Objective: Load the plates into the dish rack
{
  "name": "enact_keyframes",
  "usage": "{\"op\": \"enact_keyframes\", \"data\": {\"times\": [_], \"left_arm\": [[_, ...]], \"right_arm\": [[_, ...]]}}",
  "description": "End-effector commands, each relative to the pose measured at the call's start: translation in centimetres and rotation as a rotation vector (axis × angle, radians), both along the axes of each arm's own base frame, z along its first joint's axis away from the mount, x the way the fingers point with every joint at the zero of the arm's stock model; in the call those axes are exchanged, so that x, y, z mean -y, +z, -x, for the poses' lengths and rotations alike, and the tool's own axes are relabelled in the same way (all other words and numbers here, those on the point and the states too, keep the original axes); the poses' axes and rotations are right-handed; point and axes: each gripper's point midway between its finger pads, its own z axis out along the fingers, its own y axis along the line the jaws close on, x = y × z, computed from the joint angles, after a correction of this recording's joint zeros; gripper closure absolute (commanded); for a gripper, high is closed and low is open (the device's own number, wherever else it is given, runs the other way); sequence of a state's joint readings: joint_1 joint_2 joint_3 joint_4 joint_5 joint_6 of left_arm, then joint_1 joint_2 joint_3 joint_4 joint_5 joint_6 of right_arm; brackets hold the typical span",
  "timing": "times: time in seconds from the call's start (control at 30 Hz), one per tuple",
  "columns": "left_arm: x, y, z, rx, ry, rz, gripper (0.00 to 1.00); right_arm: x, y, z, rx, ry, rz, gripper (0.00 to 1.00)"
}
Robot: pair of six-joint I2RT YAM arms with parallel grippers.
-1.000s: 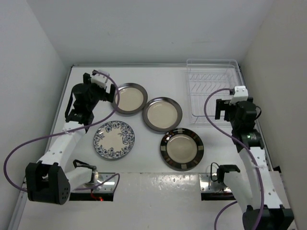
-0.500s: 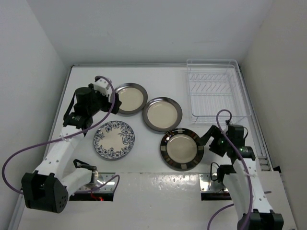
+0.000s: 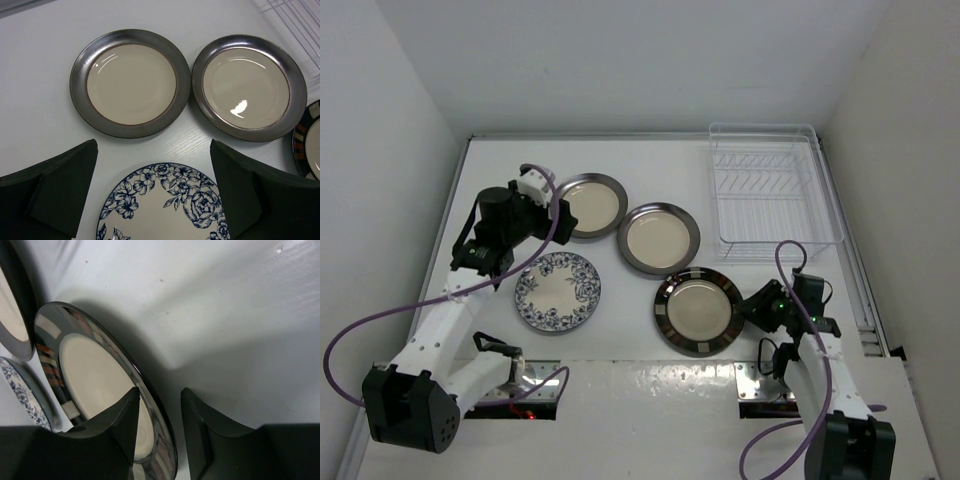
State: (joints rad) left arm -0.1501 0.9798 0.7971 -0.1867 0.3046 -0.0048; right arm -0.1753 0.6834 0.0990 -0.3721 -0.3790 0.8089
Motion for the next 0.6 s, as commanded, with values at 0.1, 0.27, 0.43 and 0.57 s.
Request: {"op": "enact_keyframes", "data": {"times": [0.1,0.27,0.43,0.57], "left_arm": [[0.8,0.6,0.2,0.006,-0.019,0.043,0.00],[1.2,0.5,0.1,-0.014,-0.029,0.066,0.00],[1.4,0.3,0.1,-0.024,-0.037,0.067,0.00],[1.4,0.2,-0.1,-0.022,-0.038,0.068,0.00]], "right_arm": [[-0.3,-3.5,2.8,-0.098,-0.049,-0.031,0.60],[-1.4,-4.7,4.1,-0.142,-0.074,-0.110,0.60],[-2.1,-5.8,5.6,-0.184,-0.069,-0.143,0.60],[-2.2,-5.9,5.9,-0.191,-0.065,-0.149,0.59]]}}
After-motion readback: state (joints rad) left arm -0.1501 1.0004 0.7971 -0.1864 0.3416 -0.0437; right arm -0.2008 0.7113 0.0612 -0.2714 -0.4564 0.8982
